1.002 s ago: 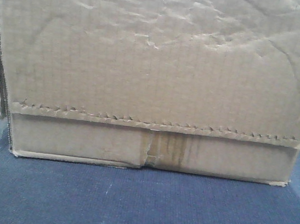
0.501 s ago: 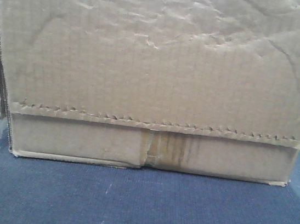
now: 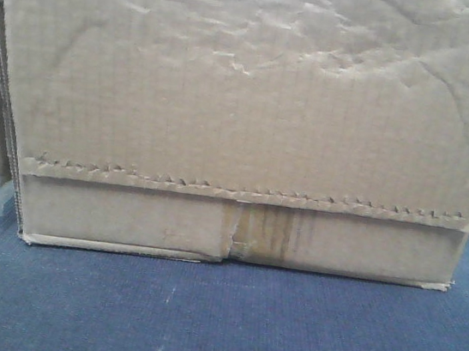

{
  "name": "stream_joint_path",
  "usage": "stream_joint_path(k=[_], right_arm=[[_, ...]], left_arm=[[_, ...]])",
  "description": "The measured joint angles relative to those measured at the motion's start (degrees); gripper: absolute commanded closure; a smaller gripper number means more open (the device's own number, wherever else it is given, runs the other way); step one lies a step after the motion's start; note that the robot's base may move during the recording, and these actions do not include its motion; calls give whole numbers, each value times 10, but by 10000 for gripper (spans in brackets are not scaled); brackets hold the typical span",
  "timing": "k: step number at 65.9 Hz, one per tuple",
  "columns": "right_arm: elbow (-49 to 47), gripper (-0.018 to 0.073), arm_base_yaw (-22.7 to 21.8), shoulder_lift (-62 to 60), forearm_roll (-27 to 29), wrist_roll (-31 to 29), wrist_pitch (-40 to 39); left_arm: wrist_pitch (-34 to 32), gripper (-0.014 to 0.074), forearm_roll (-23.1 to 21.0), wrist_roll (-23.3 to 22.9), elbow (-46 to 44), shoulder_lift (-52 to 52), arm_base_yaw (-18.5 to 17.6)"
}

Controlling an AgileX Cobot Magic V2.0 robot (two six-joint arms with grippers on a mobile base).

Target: Stack two boxes on right shelf middle

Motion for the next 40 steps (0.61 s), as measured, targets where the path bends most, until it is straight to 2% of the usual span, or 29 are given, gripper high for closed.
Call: stream_joint_path(k=[23, 40], right_arm=[[0, 712, 0, -20, 0, 0, 4], [-33, 712, 0, -78, -2, 3, 2]], left_arm=[[2, 708, 0, -10, -3, -7, 0], [14, 708, 5, -13, -84, -45, -1]])
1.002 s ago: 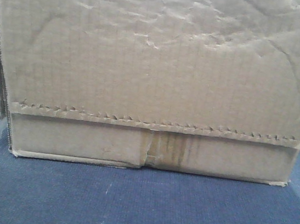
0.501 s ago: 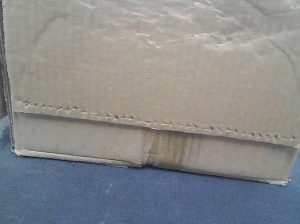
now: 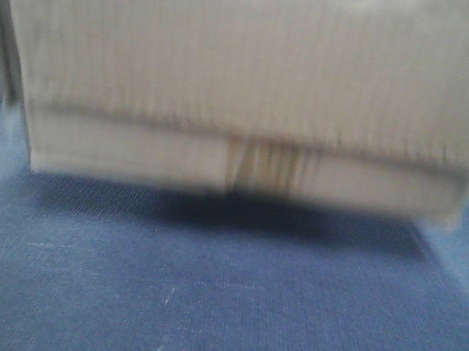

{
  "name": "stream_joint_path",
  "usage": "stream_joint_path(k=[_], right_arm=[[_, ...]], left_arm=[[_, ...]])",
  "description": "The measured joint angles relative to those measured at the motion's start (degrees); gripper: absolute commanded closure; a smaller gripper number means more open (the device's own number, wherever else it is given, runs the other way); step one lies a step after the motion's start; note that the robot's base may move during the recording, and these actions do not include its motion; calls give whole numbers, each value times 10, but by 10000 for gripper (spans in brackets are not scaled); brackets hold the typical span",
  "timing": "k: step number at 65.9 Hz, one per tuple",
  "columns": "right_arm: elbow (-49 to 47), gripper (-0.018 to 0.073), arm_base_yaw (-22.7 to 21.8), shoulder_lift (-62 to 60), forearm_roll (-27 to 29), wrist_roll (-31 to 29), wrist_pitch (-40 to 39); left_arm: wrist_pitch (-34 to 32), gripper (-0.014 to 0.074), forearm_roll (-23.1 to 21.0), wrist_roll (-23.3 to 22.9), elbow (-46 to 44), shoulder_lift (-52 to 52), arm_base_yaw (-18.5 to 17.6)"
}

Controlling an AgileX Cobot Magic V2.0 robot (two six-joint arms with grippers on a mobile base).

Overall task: Stack two boxes on right shelf middle
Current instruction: 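Lift the stacked boxes with both grippers off the gray table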

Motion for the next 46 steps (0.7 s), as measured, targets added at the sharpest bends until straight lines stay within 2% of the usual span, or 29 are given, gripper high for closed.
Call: stream_joint_path(k=[23, 33, 46], right_arm=[[-141, 712, -1, -59, 4, 1, -2], [-177, 712, -1, -68, 11, 1, -2], [-179, 712, -1, -70, 13, 0, 10]], left_arm=[[15, 708, 8, 0, -142, -65, 0], [15, 708, 9, 0, -156, -86, 0], [22, 708, 13, 0, -156, -88, 0]])
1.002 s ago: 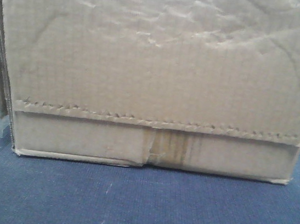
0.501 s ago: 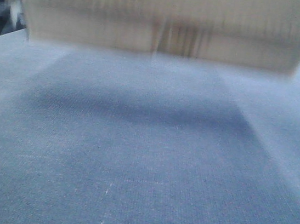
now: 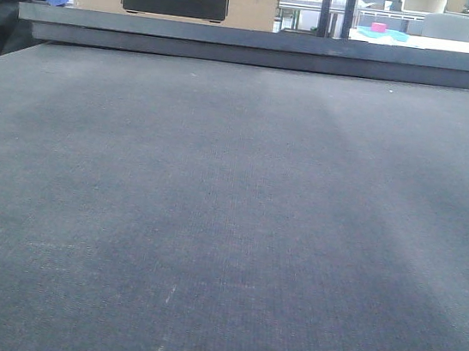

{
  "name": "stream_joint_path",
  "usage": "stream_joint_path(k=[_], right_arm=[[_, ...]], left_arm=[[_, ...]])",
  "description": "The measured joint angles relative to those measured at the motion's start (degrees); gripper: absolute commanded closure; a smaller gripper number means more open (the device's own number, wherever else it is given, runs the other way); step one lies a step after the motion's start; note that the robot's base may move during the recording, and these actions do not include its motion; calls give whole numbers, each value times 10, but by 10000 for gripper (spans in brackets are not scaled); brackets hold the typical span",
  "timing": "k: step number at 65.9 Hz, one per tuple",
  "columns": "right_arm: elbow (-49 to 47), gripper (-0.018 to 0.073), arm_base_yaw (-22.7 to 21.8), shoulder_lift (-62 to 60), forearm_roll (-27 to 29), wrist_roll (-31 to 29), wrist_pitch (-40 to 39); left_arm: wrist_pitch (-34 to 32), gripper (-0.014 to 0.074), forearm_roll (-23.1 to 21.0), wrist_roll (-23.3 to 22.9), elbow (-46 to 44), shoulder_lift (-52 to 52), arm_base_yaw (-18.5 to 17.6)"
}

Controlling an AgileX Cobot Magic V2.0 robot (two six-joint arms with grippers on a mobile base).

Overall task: Stack two boxes on right shelf middle
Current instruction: 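Lift the stacked boxes with both grippers off the gray table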

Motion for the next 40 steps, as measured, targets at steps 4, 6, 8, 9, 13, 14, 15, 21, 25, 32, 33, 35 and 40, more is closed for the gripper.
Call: stream_joint_path(k=[4, 6, 8, 9, 13, 14, 15, 21, 25, 32, 33, 35, 40], right_arm=[[0, 712, 0, 0, 0, 0, 1], [0, 712, 0, 0, 0, 0, 1], [0, 712, 0, 0, 0, 0, 1], [0, 712, 0, 0, 0, 0, 1], [0, 712, 0, 0, 0, 0, 1], [0, 712, 0, 0, 0, 0, 1], [0, 712, 0, 0, 0, 0, 1], [0, 712, 0, 0, 0, 0, -3], [0, 712, 0, 0, 0, 0, -12], [0, 712, 0, 0, 0, 0, -20], [0, 712, 0, 0, 0, 0, -21], [0, 712, 0, 0, 0, 0, -21], [0, 712, 0, 0, 0, 0, -21]], left_arm=[[0, 708, 0, 0, 0, 0, 0], [0, 708, 0, 0, 0, 0, 0], [0, 708, 0, 0, 0, 0, 0], [0, 708, 0, 0, 0, 0, 0], [0, 708, 0, 0, 0, 0, 0], [0, 708, 0, 0, 0, 0, 0], [0, 708, 0, 0, 0, 0, 0], [-5, 708, 1, 0, 0, 0, 0], [-12, 708, 2, 0, 0, 0, 0], [-25, 708, 3, 0, 0, 0, 0], [-26, 708, 3, 0, 0, 0, 0], [-26, 708, 3, 0, 0, 0, 0], [-29, 708, 3, 0, 0, 0, 0]])
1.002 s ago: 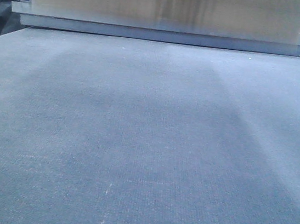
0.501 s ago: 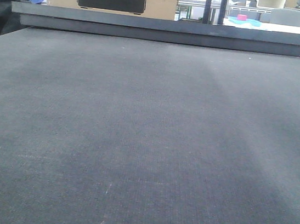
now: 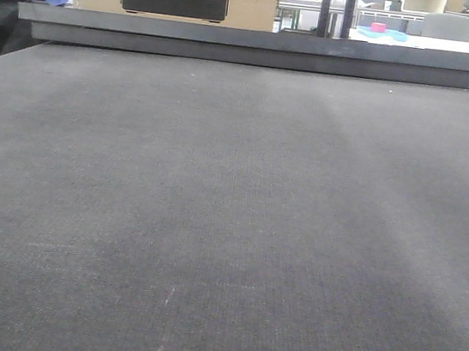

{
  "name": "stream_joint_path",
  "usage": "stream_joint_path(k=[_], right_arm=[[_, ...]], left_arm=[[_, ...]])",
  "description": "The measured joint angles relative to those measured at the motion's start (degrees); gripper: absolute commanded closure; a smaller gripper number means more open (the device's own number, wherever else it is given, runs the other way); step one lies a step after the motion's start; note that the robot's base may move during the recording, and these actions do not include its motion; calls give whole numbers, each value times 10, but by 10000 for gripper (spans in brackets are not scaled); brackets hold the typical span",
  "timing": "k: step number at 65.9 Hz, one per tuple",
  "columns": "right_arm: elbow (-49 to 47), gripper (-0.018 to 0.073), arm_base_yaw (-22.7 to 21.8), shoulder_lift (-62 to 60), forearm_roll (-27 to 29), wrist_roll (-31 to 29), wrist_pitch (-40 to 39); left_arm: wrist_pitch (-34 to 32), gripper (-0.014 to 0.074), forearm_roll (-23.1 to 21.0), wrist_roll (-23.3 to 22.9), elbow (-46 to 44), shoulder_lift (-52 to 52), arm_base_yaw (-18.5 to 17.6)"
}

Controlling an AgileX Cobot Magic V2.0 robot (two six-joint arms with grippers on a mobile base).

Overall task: Stack two boxes on right shelf middle
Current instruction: 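Lift the stacked boxes with both grippers off the gray table, then carry the boxes in both grippers while driving past the red table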

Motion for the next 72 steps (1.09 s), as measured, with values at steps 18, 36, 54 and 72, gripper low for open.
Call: stream_joint_path(k=[18, 36, 54, 72], right_arm=[[0, 712, 0, 0, 0, 0, -1], [0, 712, 0, 0, 0, 0, -3], [0, 712, 0, 0, 0, 0, -4], [0, 712, 0, 0, 0, 0, -4]], left_arm=[[-3, 708, 0, 0, 0, 0, 0], [-5, 708, 1, 0, 0, 0, 0], [-5, 708, 2, 0, 0, 0, 0], [-5, 708, 2, 0, 0, 0, 0]])
